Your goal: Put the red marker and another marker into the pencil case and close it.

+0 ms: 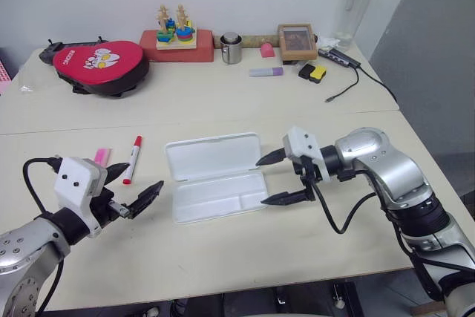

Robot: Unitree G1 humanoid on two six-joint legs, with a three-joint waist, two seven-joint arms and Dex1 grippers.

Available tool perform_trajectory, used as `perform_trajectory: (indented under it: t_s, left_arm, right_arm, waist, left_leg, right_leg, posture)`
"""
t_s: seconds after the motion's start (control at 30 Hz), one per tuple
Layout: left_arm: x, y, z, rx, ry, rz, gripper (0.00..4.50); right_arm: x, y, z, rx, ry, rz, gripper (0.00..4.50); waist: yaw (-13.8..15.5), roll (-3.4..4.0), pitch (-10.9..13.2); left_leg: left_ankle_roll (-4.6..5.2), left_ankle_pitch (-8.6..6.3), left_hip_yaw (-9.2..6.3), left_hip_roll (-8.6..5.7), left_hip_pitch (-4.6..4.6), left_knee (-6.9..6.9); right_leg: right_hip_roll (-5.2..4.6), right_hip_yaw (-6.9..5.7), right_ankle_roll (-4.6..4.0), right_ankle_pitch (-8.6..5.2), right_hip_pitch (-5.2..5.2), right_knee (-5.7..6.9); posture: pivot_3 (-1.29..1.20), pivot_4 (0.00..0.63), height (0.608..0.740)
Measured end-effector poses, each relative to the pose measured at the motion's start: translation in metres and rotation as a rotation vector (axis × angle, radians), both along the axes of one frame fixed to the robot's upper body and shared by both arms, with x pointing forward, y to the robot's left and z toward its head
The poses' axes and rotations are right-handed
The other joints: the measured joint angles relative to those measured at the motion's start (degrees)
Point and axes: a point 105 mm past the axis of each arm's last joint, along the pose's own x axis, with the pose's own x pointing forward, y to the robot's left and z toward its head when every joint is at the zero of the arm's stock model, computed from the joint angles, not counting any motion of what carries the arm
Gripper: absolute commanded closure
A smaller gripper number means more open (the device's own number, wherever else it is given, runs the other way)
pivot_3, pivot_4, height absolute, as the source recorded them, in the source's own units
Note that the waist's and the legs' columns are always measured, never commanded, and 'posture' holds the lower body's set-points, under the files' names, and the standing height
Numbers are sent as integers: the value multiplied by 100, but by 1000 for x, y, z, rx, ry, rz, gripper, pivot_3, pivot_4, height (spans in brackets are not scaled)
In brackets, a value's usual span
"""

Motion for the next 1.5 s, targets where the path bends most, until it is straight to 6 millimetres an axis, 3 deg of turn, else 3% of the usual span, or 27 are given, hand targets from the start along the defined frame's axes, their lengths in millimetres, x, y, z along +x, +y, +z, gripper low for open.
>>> perform_trajectory:
  t_s: [0.17, 0.3, 0.57, 0.7, 1.1, 1.13, 1.5]
  left_arm:
    - [3, 15, -7, 3, -3, 115, 0]
    - [12, 37, -12, 17, -9, 281, 0]
    - [28, 50, -19, -10, 7, 419, 0]
    - [37, 49, -23, -32, 24, 416, 0]
    - [59, 47, -63, -65, 146, 411, 0]
    - [60, 48, -63, -65, 143, 411, 372]
    - [66, 47, -63, -83, 144, 401, 2548]
  right_arm:
    - [10, -3, 24, 199, 67, -169, 38]
    - [10, -1, 28, 228, 86, -216, 38]
    - [10, 2, 28, 239, 95, -264, 38]
    - [11, 0, 28, 233, 91, -273, 38]
    - [11, -4, 28, 223, 92, -277, 38]
    - [11, -4, 28, 222, 92, -277, 0]
    - [11, -6, 28, 217, 96, -285, 0]
  waist:
    - [3, 0, 0]
    - [4, 1, 0]
    - [14, -1, -1]
    - [14, -2, -1]
    - [21, -2, -2]
    - [24, -2, -2]
    - [24, -2, -2]
  left_leg:
    - [0, 0, -2, 0, 0, 0]
    - [1, 0, -3, -1, 1, 1]
    - [0, 0, -4, -1, -2, 0]
    - [0, 0, -4, -2, -2, 2]
    - [1, 0, -4, -2, -3, 1]
    - [1, 0, -6, -2, -3, 1]
    - [1, 1, -6, -2, -1, 1]
  right_leg:
    - [0, 0, 0, 0, 0, 3]
    - [1, -1, 0, 1, 1, 5]
    - [1, -2, 3, 3, 0, 2]
    - [1, -1, 4, 4, 0, 3]
    - [0, -2, 5, 4, 0, 2]
    - [0, -3, 5, 4, 0, 4]
    - [0, -2, 5, 4, 0, 7]
  posture:
    - [0, 150, 740]
    - [0, 150, 740]
    - [0, 150, 740]
    - [0, 150, 740]
    - [0, 150, 740]
    - [0, 150, 740]
    - [0, 150, 740]
